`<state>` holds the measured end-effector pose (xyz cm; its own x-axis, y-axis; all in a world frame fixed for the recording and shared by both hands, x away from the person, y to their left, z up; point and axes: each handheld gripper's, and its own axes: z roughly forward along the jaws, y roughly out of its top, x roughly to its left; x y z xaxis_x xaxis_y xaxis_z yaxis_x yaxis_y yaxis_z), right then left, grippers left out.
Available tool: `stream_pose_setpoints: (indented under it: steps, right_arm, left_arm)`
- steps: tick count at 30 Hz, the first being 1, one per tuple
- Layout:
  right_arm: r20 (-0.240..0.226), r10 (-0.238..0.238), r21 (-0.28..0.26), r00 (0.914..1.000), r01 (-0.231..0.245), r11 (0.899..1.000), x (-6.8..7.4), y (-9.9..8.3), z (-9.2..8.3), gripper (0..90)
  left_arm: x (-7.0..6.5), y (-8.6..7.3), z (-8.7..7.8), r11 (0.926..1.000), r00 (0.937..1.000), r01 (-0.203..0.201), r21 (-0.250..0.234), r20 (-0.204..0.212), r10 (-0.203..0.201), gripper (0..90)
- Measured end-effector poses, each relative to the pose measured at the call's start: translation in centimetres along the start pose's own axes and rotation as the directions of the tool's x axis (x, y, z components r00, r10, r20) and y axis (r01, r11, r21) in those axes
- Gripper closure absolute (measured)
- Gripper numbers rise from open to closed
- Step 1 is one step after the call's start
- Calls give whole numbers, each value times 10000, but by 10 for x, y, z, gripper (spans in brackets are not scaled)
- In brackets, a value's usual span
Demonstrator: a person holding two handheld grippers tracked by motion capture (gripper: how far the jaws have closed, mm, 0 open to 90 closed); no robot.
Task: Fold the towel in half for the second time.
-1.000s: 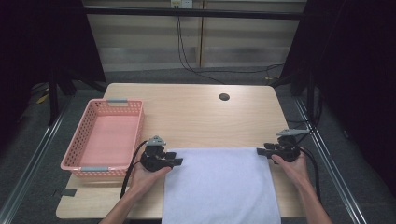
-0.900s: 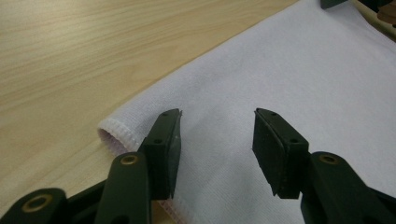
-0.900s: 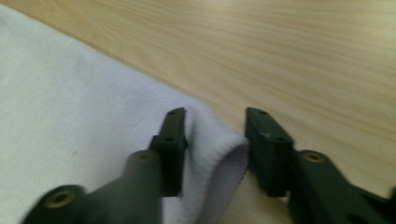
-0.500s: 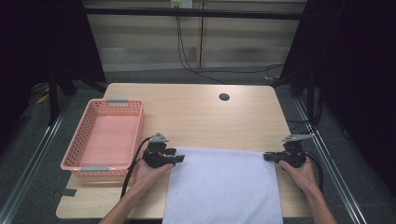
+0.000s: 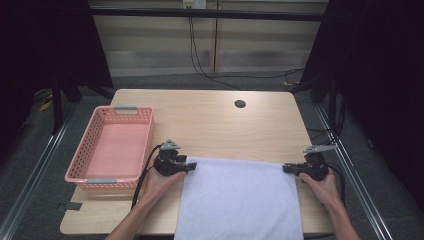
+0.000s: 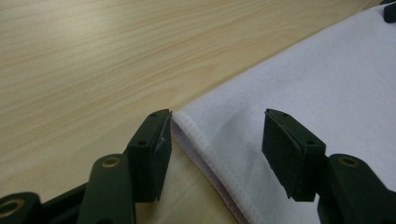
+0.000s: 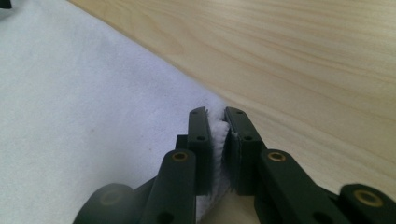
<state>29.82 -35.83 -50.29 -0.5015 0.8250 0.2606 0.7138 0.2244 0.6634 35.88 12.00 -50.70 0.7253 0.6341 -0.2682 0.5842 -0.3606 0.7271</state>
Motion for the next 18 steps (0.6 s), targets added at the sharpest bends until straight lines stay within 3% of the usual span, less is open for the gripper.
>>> stream_pose_setpoints:
  steps: [1,3,4,6,7,9,12,18]
  right_arm:
    - [-122,17,-46,9999,-18,10000,0,0,1,812]
    - [-226,114,-30,9997,-115,9999,0,1,2,815]
    - [-321,108,-63,9994,-110,9999,1,2,2,820]
    - [-404,100,-203,9991,-108,9997,2,3,0,830]
    - [-497,122,-341,9987,-139,9993,2,4,-2,833]
    - [-669,170,-831,9976,-225,9963,2,8,-11,837]
    - [-759,149,-1394,9970,-254,9899,3,18,-27,840]
    - [-598,-374,-2484,9975,215,9684,12,52,-60,840]
  left_arm:
    - [0,2,2,10000,10000,27,17,90,-27,425]
    - [-3,4,8,9992,9990,-387,87,234,385,515]
    - [-4,5,8,9986,9979,-445,292,489,430,702]
    - [-8,4,8,9976,9964,-606,328,608,585,786]
    - [-9,5,6,9976,9954,-643,276,724,622,808]
    - [-12,8,-3,9991,9929,-303,-314,1138,336,823]
    - [-20,20,-19,9951,9920,-486,-863,1124,582,825]
    - [-26,49,-57,9764,9929,-452,-2112,981,671,825]
